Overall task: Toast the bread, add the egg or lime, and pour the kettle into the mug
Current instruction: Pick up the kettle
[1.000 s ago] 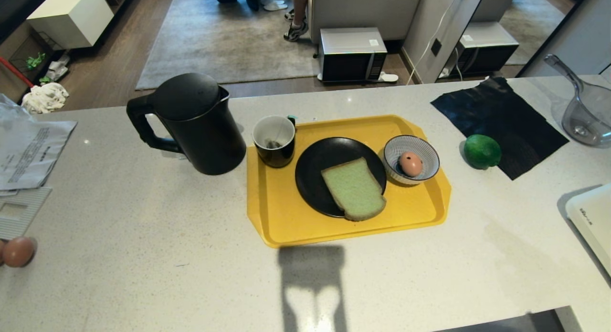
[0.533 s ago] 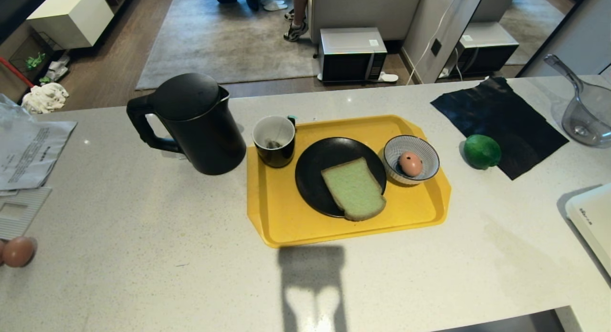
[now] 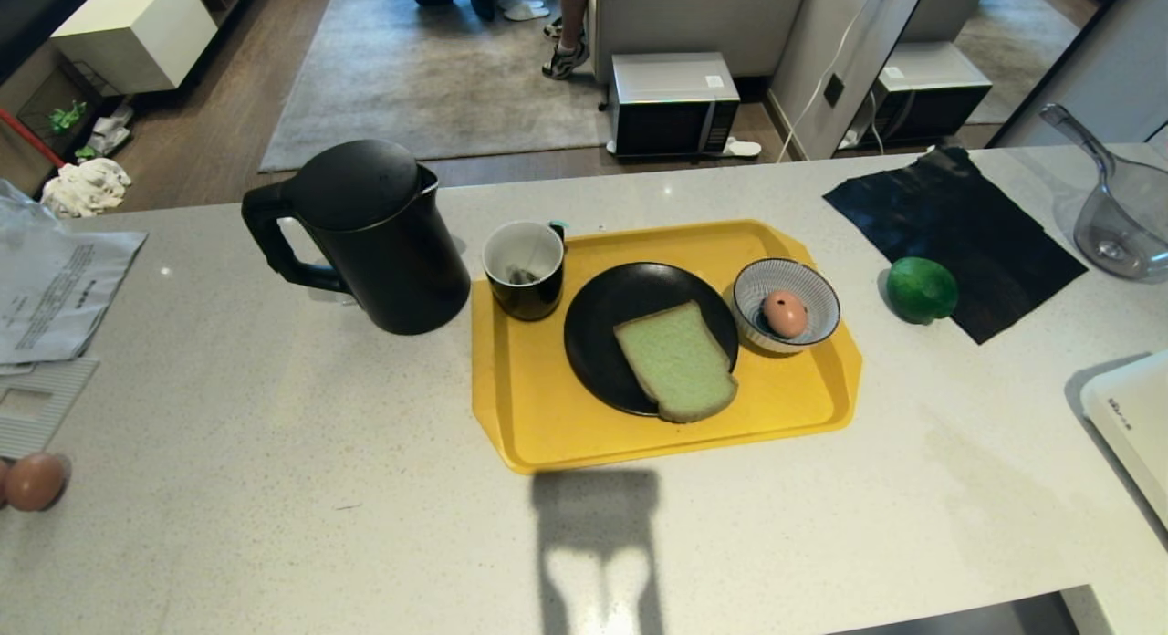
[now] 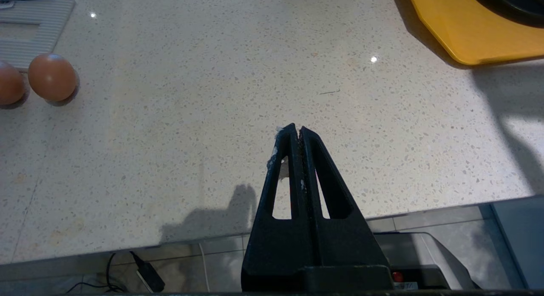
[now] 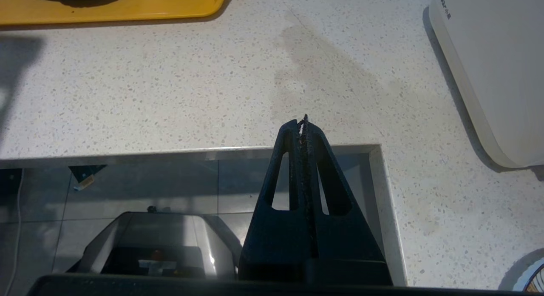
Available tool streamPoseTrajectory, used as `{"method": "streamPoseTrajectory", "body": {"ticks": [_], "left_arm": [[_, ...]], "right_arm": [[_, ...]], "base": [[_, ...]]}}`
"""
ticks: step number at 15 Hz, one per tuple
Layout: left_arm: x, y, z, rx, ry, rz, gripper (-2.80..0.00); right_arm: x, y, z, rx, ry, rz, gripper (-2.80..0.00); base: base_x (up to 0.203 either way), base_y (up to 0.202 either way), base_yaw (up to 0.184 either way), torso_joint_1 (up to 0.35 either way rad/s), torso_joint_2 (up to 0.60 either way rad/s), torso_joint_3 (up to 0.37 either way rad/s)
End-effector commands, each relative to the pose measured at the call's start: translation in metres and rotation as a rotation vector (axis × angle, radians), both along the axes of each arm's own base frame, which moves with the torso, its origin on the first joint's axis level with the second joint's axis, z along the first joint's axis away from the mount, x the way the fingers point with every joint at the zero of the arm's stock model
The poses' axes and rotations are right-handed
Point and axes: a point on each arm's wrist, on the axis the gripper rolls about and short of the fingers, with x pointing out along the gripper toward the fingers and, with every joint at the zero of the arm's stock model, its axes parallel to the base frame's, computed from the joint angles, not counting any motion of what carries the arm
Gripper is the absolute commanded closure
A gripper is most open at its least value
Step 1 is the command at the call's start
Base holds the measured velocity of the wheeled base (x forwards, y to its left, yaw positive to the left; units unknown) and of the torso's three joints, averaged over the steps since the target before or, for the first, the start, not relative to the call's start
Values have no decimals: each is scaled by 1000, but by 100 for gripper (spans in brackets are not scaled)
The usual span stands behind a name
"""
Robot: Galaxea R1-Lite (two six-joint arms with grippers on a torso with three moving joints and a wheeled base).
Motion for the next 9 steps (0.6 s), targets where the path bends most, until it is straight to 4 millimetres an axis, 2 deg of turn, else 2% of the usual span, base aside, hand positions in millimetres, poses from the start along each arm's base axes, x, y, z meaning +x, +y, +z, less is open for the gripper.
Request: {"method": "streamPoseTrajectory", "body": {"ticks": [1,9], "left_arm": [[1,0,-5,0,14,1,0],[1,0,-5,0,14,1,0]], "right_arm": [[0,0,0,0,4,1,0],[0,0,0,8,2,-4,0]], "base": [[0,0,0,0,0,0],[0,0,0,0,0,0]]}}
